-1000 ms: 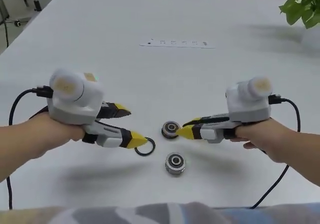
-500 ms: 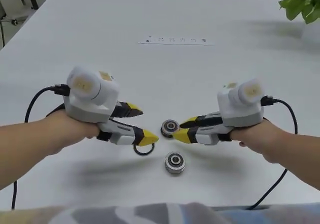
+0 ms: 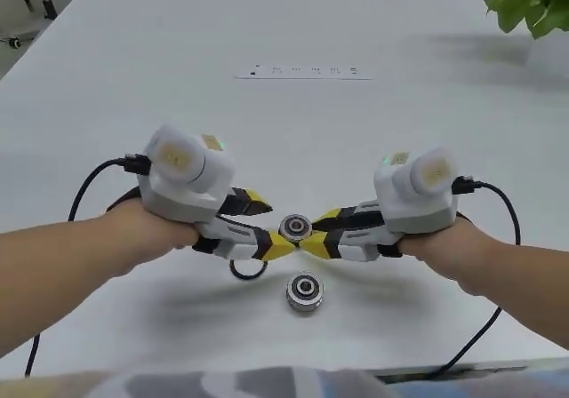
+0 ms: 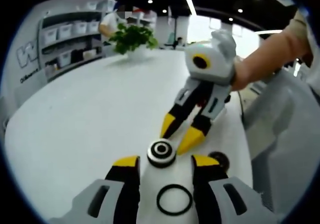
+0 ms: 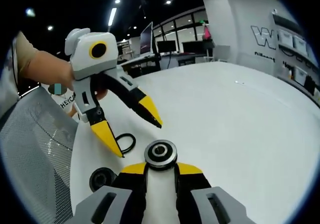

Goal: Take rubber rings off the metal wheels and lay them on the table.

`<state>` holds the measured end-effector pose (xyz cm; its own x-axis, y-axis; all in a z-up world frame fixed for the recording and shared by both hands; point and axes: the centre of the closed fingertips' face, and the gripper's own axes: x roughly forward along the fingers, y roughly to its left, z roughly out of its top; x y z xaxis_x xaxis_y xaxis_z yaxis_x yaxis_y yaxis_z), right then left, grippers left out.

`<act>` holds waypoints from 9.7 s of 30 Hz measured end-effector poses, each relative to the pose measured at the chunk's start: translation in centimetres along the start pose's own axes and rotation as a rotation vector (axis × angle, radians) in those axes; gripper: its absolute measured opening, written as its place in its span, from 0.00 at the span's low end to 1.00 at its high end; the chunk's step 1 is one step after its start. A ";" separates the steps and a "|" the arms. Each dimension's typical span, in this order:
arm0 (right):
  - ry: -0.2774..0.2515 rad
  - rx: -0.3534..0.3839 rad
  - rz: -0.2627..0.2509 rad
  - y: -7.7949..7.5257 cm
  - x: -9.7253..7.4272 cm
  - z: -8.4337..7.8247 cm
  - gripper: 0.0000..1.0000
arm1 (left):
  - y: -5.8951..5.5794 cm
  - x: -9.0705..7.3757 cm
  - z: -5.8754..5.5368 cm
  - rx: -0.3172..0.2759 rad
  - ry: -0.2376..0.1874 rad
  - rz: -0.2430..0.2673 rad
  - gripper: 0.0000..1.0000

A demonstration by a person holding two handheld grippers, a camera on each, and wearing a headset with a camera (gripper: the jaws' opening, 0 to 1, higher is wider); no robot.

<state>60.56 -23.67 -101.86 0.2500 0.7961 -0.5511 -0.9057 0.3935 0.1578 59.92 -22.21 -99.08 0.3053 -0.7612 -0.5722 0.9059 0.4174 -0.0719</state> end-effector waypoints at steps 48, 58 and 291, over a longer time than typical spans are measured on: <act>-0.032 0.013 0.000 0.0 -0.1 -0.3 0.15 | 0.9 2.0 0.2 0.011 -0.014 0.050 0.13; -0.028 0.009 -0.019 0.0 -0.3 -0.4 0.11 | 1.0 2.0 0.1 0.004 -0.015 0.060 0.13; -0.131 0.002 -0.064 4.7 -10.5 0.7 0.85 | -3.8 -12.9 -0.2 -0.026 -0.179 0.132 0.78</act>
<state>53.89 -29.87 -94.70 0.3500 0.8223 -0.4487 -0.8857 0.4465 0.1274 52.51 -13.90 -91.56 0.4703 -0.7740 -0.4240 0.8473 0.5303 -0.0283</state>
